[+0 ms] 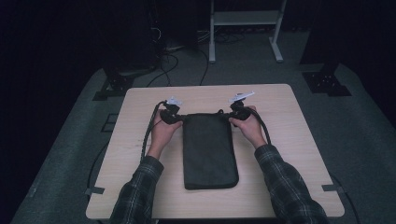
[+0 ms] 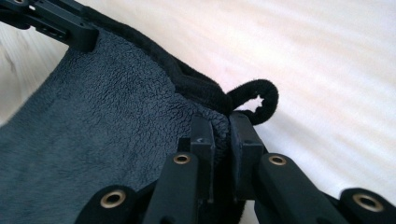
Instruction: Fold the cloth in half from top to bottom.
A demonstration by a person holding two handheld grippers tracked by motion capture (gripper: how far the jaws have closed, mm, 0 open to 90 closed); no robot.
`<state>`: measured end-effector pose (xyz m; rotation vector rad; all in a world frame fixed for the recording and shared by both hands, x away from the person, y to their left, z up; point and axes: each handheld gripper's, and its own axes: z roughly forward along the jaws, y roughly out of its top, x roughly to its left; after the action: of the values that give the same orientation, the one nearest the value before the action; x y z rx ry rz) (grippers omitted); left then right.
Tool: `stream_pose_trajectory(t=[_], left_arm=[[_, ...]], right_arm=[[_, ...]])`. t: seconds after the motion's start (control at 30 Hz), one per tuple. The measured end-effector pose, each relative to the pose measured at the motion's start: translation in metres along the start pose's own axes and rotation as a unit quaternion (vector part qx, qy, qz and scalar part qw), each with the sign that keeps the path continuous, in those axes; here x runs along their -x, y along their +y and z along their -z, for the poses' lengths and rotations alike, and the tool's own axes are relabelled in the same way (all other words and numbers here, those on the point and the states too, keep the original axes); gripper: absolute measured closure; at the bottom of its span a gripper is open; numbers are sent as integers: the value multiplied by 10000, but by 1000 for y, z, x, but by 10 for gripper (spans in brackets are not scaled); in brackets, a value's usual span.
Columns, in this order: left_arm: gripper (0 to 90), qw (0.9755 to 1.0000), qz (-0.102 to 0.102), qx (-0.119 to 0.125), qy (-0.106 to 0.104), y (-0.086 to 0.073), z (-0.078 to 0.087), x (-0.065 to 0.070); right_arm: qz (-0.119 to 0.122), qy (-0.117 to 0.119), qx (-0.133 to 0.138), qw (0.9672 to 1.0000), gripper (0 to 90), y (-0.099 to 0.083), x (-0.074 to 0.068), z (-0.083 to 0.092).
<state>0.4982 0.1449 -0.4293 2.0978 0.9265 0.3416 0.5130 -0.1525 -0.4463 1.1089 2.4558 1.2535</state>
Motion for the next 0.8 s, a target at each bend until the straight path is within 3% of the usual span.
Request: stream_pose_trajectory(t=[0.13, 0.3, 0.5, 0.8], left_arm=[[820, 9998, -127, 149, -66, 7, 13, 2], [820, 9993, -204, 214, -232, 1, 23, 11], [820, 9982, -64, 304, -515, -11, 36, 22], [820, 9974, -4, 270, -670, -31, 50, 40]], right_arm=[[74, 34, 222, 9997, 810, 9, -2, 12], [137, 216, 352, 9991, 810, 2, -8, 23], [239, 412, 464, 9978, 809, -11, -18, 35], [342, 561, 512, 9965, 809, -30, -36, 45]])
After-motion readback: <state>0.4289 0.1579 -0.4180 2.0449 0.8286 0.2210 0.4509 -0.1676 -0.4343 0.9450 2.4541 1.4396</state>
